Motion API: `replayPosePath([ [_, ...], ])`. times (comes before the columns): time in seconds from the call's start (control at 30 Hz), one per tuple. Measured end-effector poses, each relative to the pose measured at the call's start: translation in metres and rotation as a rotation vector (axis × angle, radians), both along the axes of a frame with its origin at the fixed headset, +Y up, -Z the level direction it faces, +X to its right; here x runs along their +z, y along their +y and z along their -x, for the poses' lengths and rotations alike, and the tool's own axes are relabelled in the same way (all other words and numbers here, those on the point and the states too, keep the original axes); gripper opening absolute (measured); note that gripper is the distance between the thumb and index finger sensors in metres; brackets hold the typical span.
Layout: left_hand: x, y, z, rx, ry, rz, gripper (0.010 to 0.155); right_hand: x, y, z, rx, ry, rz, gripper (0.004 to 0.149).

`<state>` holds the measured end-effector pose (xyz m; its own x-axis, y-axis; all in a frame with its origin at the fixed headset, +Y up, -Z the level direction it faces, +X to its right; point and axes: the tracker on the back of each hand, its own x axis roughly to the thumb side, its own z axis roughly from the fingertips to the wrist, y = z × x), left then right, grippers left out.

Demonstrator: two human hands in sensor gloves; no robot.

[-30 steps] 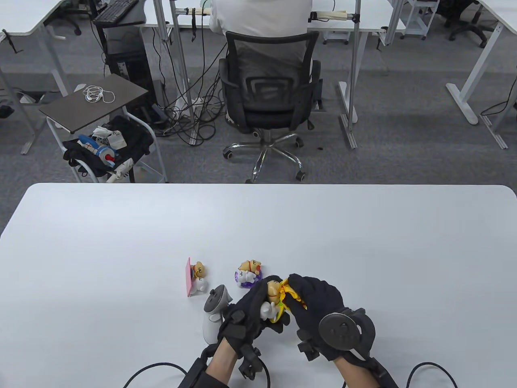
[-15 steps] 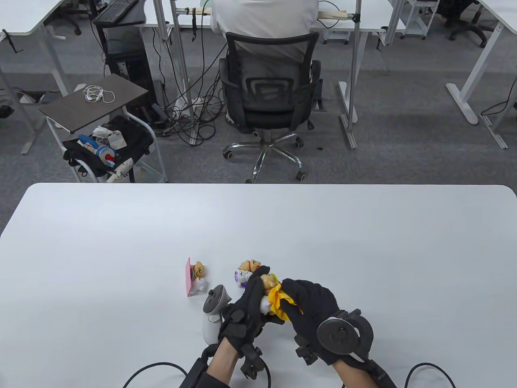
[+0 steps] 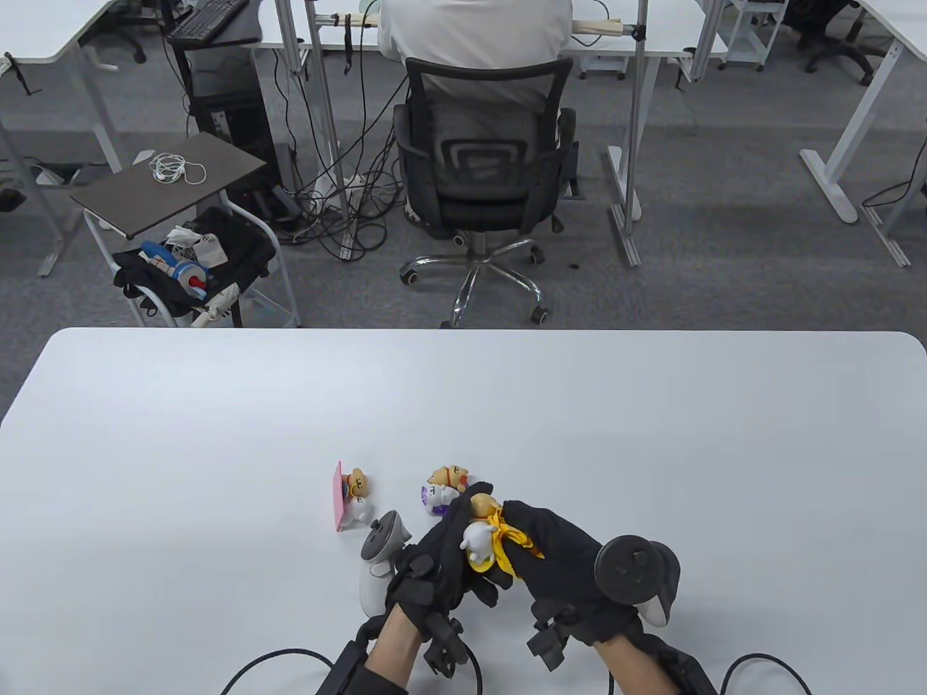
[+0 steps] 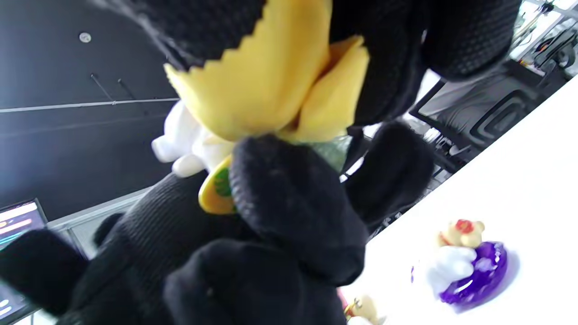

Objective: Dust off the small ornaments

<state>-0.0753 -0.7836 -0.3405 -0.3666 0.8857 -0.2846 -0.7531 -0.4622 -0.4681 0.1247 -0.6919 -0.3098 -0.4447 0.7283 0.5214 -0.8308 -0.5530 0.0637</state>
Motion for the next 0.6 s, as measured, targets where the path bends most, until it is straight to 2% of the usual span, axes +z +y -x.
replayPosePath([
  [0.07, -0.001, -0.001, 0.003, 0.036, 0.014, -0.011, 0.082, 0.004, 0.005, 0.003, 0.034, -0.028, -0.056, 0.06],
  [0.13, -0.001, -0.003, 0.007, 0.046, 0.031, 0.025, 0.078, 0.012, 0.012, -0.002, 0.03, -0.143, -0.189, 0.057],
  [0.2, -0.001, -0.006, 0.007, 0.057, 0.043, 0.055, 0.077, 0.02, 0.017, -0.004, 0.045, -0.182, -0.293, 0.053],
  [0.3, 0.0, -0.008, 0.007, -0.008, 0.052, 0.11, 0.076, 0.033, 0.02, 0.01, 0.112, -0.097, -0.398, 0.05],
  [0.37, 0.001, -0.009, 0.006, -0.059, 0.05, 0.121, 0.077, 0.04, 0.013, 0.031, 0.264, -0.019, -0.466, 0.05],
  [0.43, 0.003, -0.011, 0.003, -0.073, 0.024, 0.156, 0.076, 0.042, 0.004, 0.044, 0.401, -0.04, -0.555, 0.053],
  [0.5, 0.003, -0.012, 0.002, -0.038, -0.021, 0.161, 0.076, 0.042, 0.007, 0.043, 0.394, -0.057, -0.609, 0.052],
  [0.57, 0.0, -0.01, -0.001, -0.056, -0.064, 0.104, 0.076, 0.041, 0.012, 0.038, 0.321, -0.08, -0.589, 0.051],
  [0.6, 0.0, -0.008, -0.001, -0.064, -0.045, 0.083, 0.076, 0.04, 0.014, 0.035, 0.279, -0.089, -0.572, 0.051],
])
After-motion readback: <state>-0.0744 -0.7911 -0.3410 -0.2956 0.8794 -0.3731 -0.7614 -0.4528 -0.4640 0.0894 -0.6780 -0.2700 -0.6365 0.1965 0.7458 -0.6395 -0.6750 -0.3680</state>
